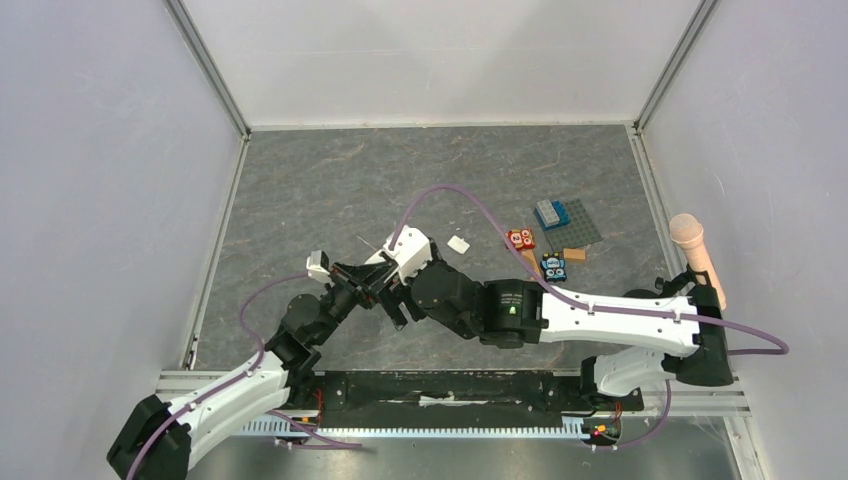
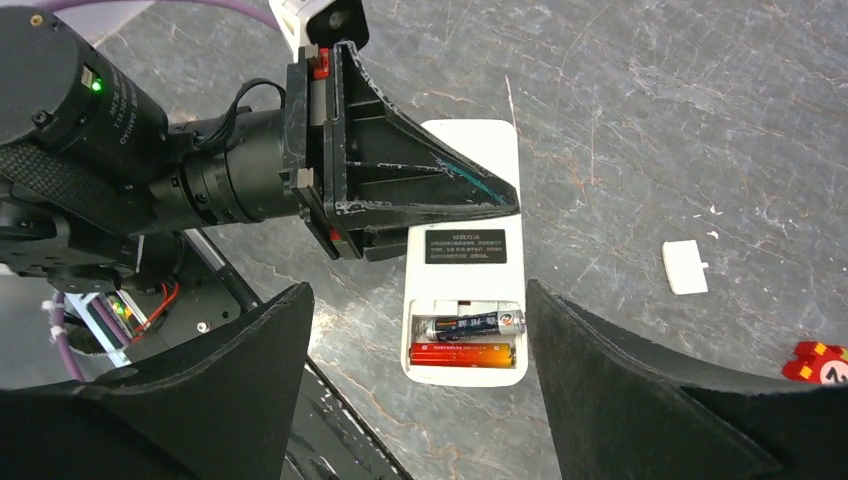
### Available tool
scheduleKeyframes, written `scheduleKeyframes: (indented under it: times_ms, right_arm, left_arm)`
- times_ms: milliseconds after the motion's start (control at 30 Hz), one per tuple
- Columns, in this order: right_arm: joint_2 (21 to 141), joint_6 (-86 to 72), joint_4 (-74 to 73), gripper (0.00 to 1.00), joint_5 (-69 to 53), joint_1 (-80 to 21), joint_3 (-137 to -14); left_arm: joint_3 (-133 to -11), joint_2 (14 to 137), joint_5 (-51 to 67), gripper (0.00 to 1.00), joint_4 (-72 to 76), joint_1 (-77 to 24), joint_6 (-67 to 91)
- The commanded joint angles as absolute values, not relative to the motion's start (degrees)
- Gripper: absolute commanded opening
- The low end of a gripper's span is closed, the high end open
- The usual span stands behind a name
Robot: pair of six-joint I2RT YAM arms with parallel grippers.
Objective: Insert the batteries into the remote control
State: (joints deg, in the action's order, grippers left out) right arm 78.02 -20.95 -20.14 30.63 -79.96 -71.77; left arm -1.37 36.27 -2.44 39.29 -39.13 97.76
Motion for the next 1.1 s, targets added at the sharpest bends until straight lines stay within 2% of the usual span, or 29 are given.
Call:
scheduleKeyframes:
  times_ms: [0,233,400,700,1067]
  right_arm:
    - [79.72,-18.81,-24.28,0.8,29.99,-79.71,-76.58]
    - [81.16,-19.83,-25.56,0.84,30.34,-79.16,-76.95]
    - [81.87,-21.11,-26.2,0.84,28.92,-78.06,-76.84]
    - [82.22,-21.87,-26.38,0.73,27.62,-77.4,-76.47]
    - [82.01,-24.77,-25.9,0.7,27.52,-77.33,-76.12]
  left_arm:
    - [-4.22,35.81,-1.9,0.02,39.79,-39.2,99.23]
    - [-4.48,34.67,-1.23,0.02,38.94,-39.2,99.29]
    - [-4.66,33.87,-1.14,0.02,38.19,-39.19,99.54]
    - [-5.32,34.17,-1.12,0.02,37.99,-39.2,99.85]
    - [-6.42,34.12,-2.61,0.02,37.81,-39.2,100.92]
